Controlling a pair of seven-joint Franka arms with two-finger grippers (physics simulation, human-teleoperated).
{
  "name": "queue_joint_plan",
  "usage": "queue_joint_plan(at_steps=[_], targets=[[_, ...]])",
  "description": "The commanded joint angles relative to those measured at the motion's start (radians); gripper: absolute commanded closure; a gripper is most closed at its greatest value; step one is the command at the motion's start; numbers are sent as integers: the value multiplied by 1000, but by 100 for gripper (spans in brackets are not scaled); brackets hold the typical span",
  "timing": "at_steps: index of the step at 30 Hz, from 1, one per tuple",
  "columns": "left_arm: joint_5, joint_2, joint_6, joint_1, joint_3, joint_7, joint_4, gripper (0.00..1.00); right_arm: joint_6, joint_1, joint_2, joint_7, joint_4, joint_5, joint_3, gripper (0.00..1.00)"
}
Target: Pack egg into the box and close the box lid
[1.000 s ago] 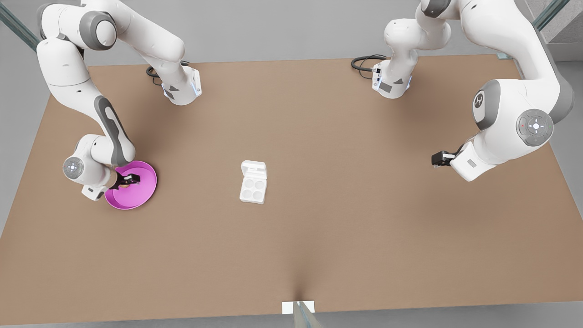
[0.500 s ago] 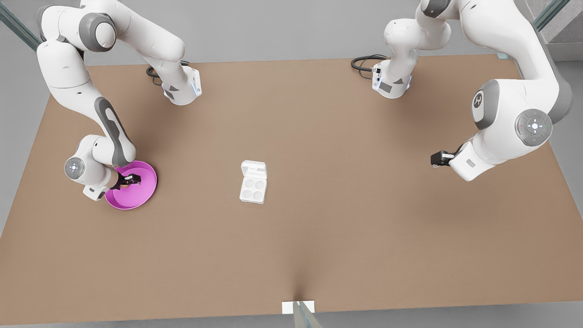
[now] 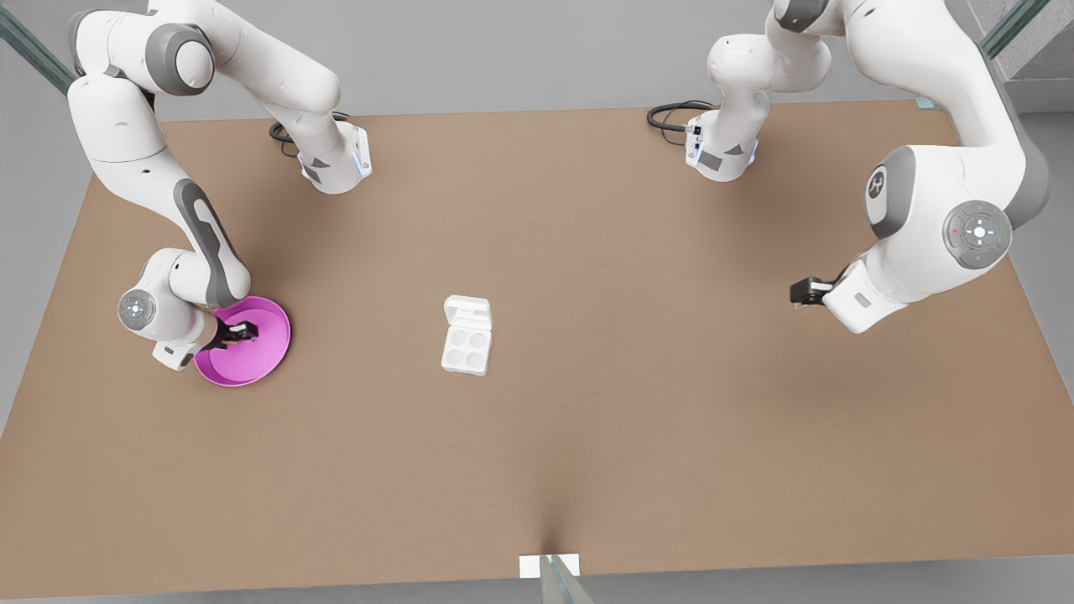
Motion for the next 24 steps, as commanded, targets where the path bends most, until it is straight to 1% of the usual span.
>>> queue_joint_plan(at_steps=[1, 5, 6, 7, 9, 12, 14, 24], targets=[[1, -1, -3, 0, 0, -1, 0, 0, 0, 1, -1, 0, 0, -4, 0, 29], [1, -1, -1, 0, 0, -1, 0, 0, 0, 11, -1, 1, 5, -4, 0, 29], [1, -1, -1, 0, 0, -1, 0, 0, 0, 11, -2, 1, 6, -4, 2, 28], [1, -1, -1, 0, 0, -1, 0, 0, -3, 11, -4, 1, 6, -4, 2, 24], [1, -1, -1, -2, 0, -1, 0, 0, -8, 14, -13, 0, 5, -4, 2, 20], [1, -1, -1, -6, 0, -1, 0, 0, -13, 14, -13, -2, 3, -4, 2, 20], [1, -1, 0, -6, 0, -1, 0, 0, -40, -3, -22, -3, 3, -4, 28, 20], [1, -1, -1, -8, 0, -2, 0, 0, -33, -31, -24, -11, 19, -4, 28, 20]])
